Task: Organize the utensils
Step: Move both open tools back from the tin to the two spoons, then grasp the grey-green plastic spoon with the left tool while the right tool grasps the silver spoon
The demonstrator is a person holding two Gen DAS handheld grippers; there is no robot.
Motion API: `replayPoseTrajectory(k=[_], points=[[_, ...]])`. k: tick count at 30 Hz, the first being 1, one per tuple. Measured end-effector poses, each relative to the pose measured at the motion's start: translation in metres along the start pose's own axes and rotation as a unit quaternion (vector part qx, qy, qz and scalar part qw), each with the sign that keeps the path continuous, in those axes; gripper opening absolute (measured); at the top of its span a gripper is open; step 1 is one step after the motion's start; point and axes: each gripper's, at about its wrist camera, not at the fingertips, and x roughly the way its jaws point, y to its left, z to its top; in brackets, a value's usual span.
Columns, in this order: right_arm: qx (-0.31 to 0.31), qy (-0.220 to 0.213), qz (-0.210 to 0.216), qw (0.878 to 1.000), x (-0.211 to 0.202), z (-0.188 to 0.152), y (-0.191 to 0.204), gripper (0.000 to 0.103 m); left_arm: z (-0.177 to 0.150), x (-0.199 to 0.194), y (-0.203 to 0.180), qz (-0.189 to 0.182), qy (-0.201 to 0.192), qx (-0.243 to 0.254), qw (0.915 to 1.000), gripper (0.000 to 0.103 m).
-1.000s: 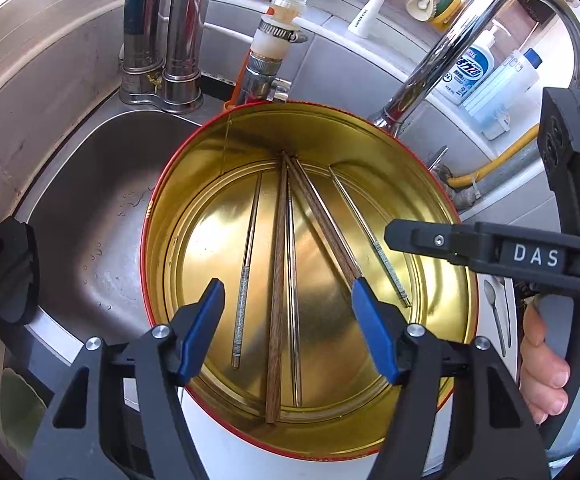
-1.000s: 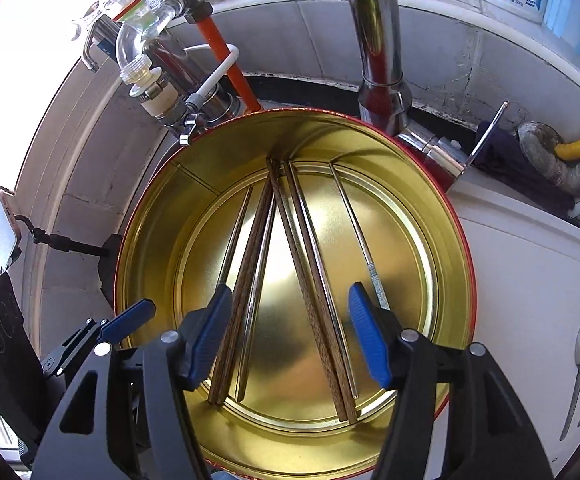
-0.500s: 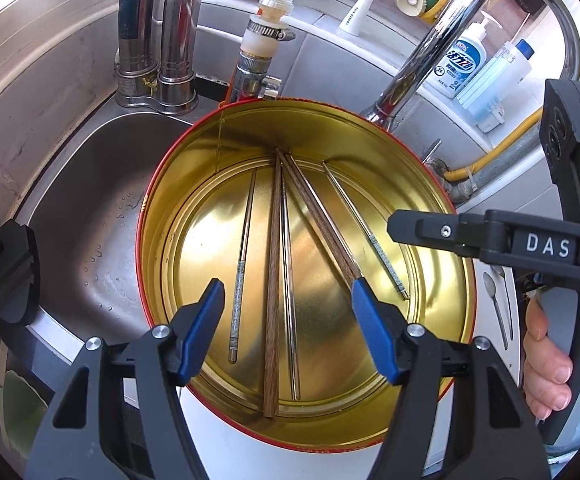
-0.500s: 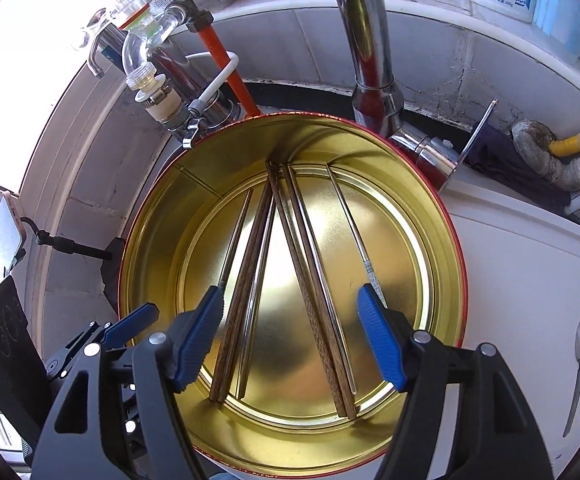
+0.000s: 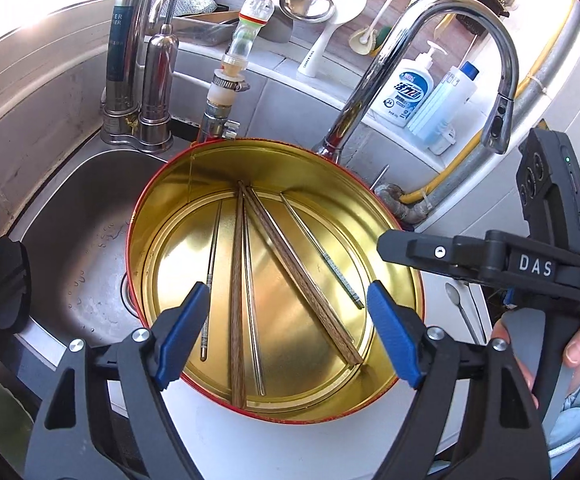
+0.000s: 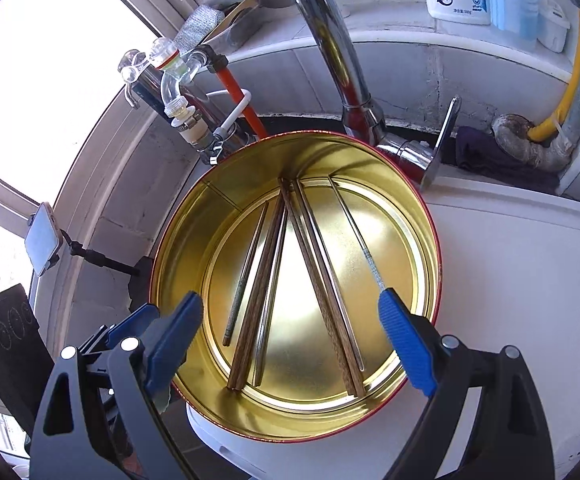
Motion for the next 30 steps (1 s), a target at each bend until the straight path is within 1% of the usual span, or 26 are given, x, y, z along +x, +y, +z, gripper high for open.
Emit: replayPoseTrajectory(k=[3,8,12,15,19,22,25,28,30], points=[[0.019,-0.022,0.004,1.0,-0.017,-0.008,-0.015,0.09,-0.003,0.003,-0.015,-0.015,0.004,0.014,0.9998,0.079],[0.044,-0.044,-0.012,0.998,-0.047,-0.018,-0.048,0.09,-0.011,0.01,-0.053,-0.045,0.01,0.037,0.9983,0.079],[0.061,-0.059,-0.018,0.996,-0.068,-0.026,-0.084,0.09,-0.021,0.019,-0.089,-0.056,0.022,0.059,0.9965,0.079],[0.062,-0.067,-0.026,0.995,-0.082,-0.035,-0.115,0.09,-0.035,0.034,-0.118,-0.06,0.04,0.064,0.9954,0.079],[0.048,-0.064,-0.039,0.996,-0.099,-0.047,-0.165,0.09,-0.061,0.062,-0.164,-0.053,0.071,0.065,0.994,0.079],[0.042,-0.052,-0.043,0.997,-0.11,-0.056,-0.21,0.09,-0.079,0.086,-0.204,-0.048,0.092,0.051,0.9932,0.079],[0.036,-0.042,-0.06,0.997,-0.12,-0.062,-0.253,0.09,-0.098,0.114,-0.246,-0.055,0.112,0.041,0.9913,0.079],[0.009,-0.046,-0.103,0.994,-0.13,-0.063,-0.289,0.09,-0.112,0.149,-0.287,-0.016,0.133,0.058,0.9894,0.079],[-0.009,-0.044,-0.125,0.991,-0.133,-0.063,-0.308,0.09,-0.12,0.168,-0.307,0.001,0.139,0.061,0.9885,0.079]])
